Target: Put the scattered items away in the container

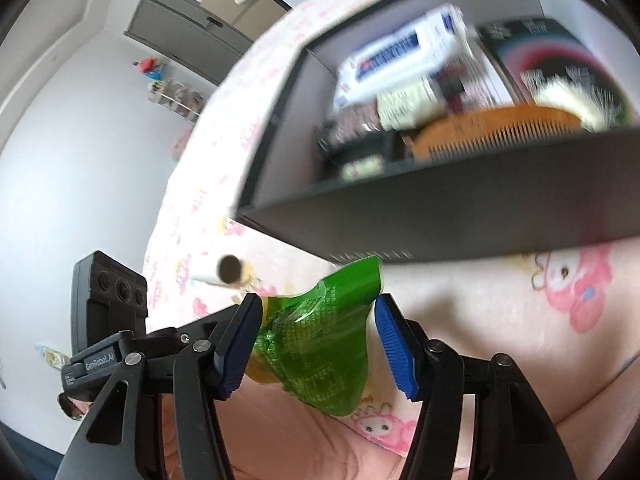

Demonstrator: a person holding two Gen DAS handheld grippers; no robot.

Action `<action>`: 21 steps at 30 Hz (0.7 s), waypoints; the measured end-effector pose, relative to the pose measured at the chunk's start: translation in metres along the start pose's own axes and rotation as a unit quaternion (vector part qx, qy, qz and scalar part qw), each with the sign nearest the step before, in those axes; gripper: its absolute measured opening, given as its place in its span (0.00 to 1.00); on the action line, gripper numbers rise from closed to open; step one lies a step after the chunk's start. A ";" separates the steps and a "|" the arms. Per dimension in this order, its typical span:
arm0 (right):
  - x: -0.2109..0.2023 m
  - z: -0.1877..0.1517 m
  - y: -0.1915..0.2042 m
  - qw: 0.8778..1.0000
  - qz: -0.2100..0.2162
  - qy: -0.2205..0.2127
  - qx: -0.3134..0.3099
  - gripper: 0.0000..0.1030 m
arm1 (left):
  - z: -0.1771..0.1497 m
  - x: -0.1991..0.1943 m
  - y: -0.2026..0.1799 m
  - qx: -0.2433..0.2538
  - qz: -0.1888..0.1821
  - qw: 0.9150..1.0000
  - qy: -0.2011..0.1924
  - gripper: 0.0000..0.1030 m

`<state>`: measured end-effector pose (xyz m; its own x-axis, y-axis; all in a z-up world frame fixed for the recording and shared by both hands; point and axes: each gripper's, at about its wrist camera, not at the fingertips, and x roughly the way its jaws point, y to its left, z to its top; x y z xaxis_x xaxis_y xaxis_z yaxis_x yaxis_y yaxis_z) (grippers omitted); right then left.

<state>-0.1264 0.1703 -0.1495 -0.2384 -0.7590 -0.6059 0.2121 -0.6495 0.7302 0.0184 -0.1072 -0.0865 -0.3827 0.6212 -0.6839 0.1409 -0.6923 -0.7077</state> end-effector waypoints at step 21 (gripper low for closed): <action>0.003 0.002 -0.039 0.996 -0.088 0.017 0.011 0.44 | 0.051 0.108 0.009 -0.018 0.113 0.993 -0.009 0.51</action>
<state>-0.1370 0.1933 -0.1793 -0.2377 -0.6342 -0.7357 0.1483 -0.7723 0.6177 -0.0681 -0.0651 -0.1574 -0.3538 0.4442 -0.8231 0.2568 -0.8001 -0.5421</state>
